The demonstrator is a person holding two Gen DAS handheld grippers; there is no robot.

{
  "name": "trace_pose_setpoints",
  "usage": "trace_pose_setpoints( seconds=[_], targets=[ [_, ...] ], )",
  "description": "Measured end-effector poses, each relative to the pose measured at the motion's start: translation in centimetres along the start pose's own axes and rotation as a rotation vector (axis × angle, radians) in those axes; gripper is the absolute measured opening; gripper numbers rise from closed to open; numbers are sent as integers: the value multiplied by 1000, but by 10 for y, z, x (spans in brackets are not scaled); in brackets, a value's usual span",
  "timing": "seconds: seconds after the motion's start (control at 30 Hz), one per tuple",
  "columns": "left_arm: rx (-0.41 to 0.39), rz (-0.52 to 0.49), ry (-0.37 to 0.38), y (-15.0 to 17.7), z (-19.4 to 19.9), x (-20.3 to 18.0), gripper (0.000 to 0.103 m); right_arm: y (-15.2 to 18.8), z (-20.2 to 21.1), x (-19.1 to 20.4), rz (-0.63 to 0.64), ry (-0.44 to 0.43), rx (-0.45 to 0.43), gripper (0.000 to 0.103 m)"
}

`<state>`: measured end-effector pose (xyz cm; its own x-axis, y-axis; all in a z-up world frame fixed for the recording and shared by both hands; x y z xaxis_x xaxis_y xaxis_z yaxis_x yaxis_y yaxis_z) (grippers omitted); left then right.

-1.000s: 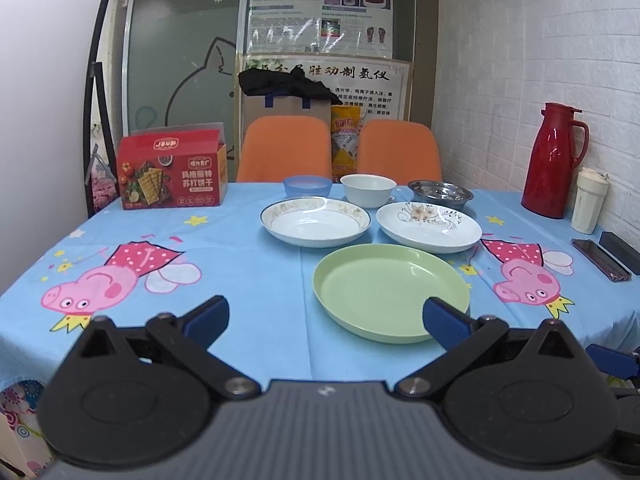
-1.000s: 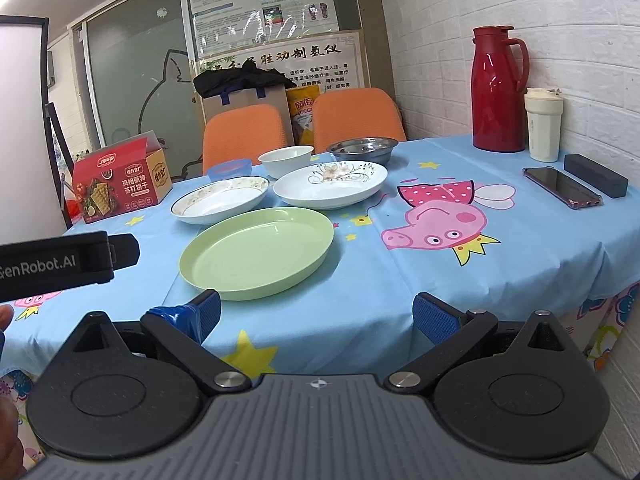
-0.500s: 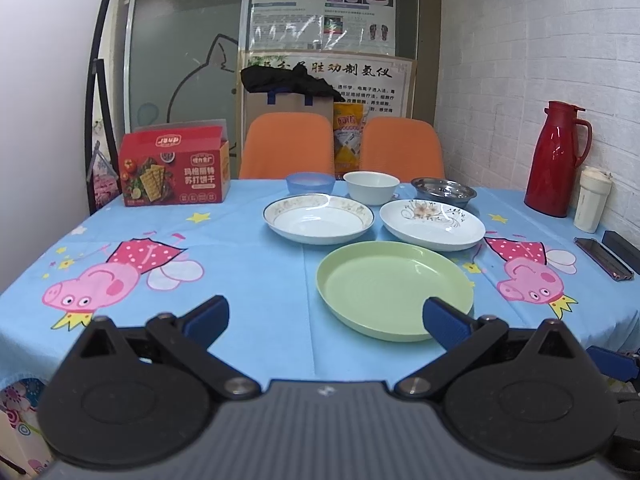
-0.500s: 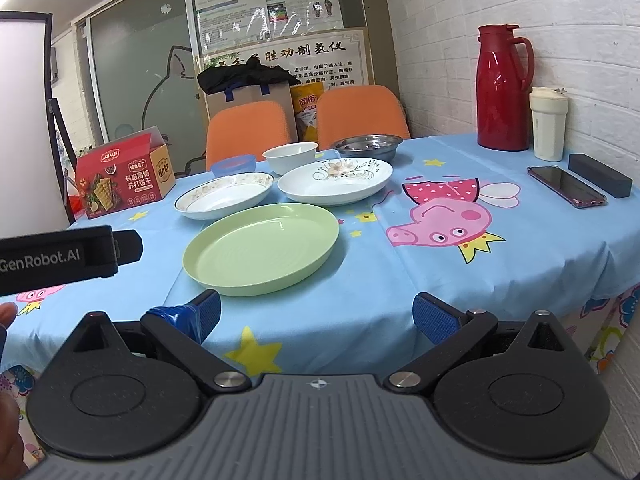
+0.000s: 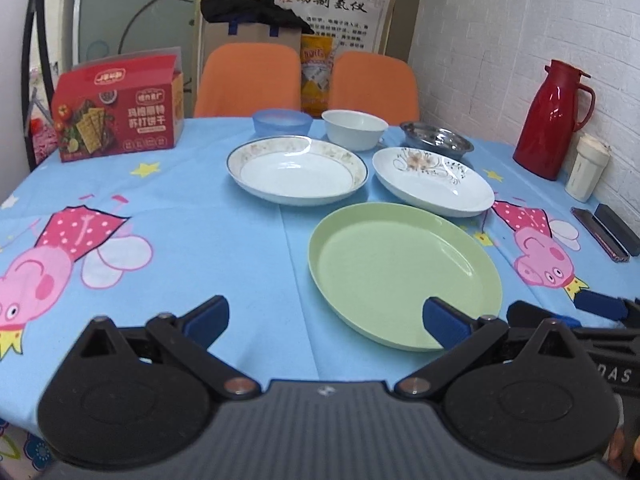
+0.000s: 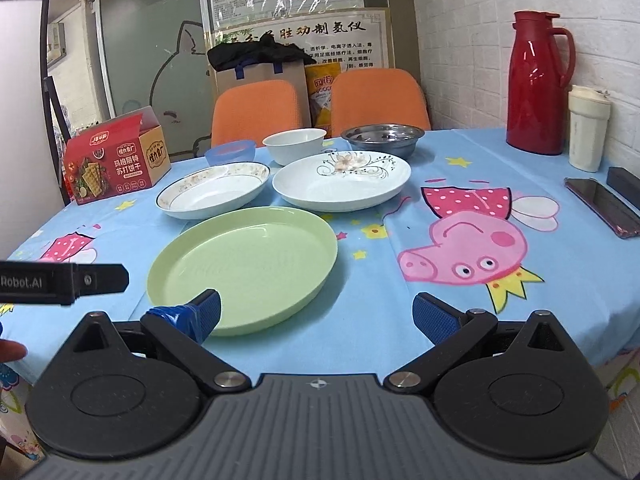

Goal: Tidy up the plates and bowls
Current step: 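Reach the left gripper to the green plate rim and close it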

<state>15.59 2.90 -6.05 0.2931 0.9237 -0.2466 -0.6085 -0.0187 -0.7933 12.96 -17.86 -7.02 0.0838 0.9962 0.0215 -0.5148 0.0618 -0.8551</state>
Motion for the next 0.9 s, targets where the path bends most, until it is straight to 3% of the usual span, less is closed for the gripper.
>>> trace_pose_setpoints(
  seconds=[0.17,0.37,0.7,0.8,0.9],
  targets=[
    [64,25,116,-18,-30,14,103,-18,-41,10,66,-14,45,90],
    [119,11,153,-29,-56,24,103,-13,-82,15,95,-29,134,90],
    [242,47,104,-29,-96,34,103,-12,-90,22,126,-28,125,91],
    [237,9,74,-29,-98,29,103,-13,-90,23,127,-18,126,91],
    [241,22,113,-29,-101,23,103,-16,-92,25,125,-7,159,91]
  ],
)
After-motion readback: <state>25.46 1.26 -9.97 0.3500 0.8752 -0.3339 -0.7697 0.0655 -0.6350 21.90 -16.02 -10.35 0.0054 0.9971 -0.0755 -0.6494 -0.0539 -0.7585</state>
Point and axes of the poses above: each gripper's, at about its wrist camera, not at the fingertips, and z roughly against the way its jaws point, x to its left, y to its underside, the point moved 6 cm from there along -z, roughly the way its jaws point, and after that the axes turned 12 degrees about y, right-handed, at the moved point
